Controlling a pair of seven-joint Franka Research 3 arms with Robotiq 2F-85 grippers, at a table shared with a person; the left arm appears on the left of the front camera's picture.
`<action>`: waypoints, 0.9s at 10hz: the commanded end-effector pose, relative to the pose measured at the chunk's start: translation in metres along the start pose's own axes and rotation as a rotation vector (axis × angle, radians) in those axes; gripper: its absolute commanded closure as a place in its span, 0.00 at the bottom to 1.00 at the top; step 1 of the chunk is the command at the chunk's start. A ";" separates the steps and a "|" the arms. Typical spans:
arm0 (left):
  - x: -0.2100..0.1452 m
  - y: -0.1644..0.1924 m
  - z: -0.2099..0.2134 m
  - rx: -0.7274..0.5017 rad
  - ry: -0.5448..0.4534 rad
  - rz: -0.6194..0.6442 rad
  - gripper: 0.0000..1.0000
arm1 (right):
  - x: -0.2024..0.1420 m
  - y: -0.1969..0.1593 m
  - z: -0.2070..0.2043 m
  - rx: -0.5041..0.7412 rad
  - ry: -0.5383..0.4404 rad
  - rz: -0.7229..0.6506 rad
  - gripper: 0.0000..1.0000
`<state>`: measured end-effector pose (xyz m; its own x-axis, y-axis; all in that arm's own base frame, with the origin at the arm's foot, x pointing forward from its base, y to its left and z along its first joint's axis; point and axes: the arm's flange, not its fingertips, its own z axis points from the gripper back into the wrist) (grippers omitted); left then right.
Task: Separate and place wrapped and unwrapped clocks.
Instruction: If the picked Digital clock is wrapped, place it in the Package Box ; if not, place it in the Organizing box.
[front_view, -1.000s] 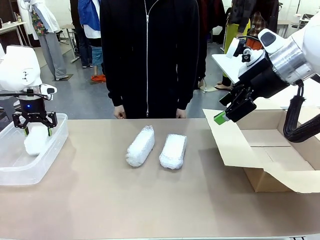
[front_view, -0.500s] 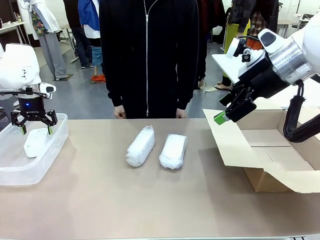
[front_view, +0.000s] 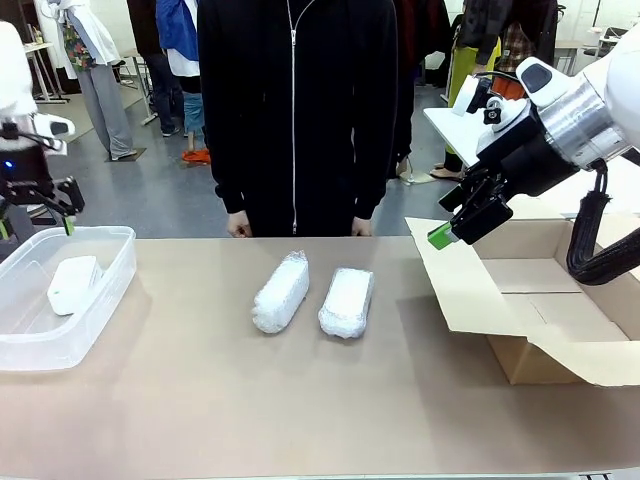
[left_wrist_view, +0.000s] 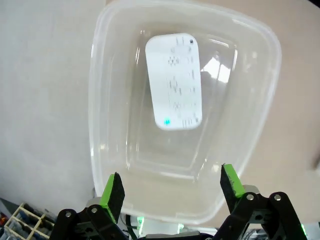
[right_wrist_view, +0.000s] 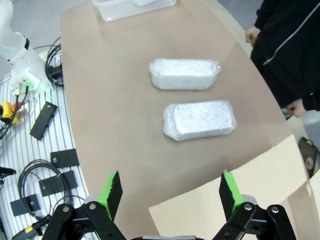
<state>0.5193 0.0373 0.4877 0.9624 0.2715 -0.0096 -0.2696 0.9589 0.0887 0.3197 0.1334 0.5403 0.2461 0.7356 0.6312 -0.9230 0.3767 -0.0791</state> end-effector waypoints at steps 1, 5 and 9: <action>-0.032 0.005 0.030 -0.069 -0.024 0.013 0.00 | 0.000 -0.001 -0.002 0.021 -0.014 -0.001 0.00; -0.063 0.007 0.072 -0.137 -0.029 0.012 0.00 | 0.000 -0.001 -0.002 0.021 -0.014 -0.001 0.00; -0.063 0.008 0.079 -0.113 -0.045 0.020 0.00 | 0.000 -0.001 -0.002 0.021 -0.014 -0.001 0.00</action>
<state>0.4593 0.0207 0.5623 0.9573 0.2883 0.0215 -0.2879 0.9575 -0.0201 0.3197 0.1334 0.5403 0.2461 0.7356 0.6311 -0.9230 0.3767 -0.0791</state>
